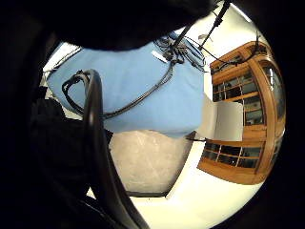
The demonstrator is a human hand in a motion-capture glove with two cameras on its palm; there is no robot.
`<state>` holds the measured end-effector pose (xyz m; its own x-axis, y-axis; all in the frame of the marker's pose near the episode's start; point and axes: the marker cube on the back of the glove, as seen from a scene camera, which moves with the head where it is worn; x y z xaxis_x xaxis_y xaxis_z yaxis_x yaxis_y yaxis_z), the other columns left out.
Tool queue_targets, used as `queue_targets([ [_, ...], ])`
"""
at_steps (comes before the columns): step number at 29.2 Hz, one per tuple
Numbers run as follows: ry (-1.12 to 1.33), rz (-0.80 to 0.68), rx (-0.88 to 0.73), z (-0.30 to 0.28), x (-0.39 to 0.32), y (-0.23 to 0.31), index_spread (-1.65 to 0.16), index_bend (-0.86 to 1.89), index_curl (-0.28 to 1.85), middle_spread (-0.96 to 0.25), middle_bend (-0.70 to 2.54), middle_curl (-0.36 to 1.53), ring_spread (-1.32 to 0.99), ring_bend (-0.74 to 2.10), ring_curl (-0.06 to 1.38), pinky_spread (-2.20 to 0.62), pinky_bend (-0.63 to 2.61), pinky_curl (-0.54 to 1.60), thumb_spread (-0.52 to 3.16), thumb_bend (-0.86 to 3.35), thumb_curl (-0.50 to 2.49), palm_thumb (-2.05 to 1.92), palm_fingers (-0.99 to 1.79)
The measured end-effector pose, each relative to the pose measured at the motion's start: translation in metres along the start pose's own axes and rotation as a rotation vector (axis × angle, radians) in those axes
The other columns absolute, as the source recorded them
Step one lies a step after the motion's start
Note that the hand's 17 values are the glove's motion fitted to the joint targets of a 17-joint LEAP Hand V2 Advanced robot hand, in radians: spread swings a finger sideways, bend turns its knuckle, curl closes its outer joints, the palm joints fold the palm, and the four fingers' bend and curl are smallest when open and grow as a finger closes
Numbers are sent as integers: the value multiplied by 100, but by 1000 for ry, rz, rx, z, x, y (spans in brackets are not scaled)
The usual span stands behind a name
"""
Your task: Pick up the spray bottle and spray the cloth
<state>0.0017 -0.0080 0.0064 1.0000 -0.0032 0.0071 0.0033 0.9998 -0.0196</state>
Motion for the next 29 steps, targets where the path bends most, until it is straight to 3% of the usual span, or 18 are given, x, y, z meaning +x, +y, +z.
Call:
queue_targets([
  [16, -6, -104, -19, 7, 0, -76, -34, 15, 23, -1, 26, 26, -2, 33, 22, 24, 28, 25, 109, 8, 22, 49, 35],
  [29, -113, -100, -9, 19, 5, -134, -32, 14, 24, -1, 25, 29, -2, 34, 26, 24, 27, 29, 112, 2, 26, 53, 35],
])
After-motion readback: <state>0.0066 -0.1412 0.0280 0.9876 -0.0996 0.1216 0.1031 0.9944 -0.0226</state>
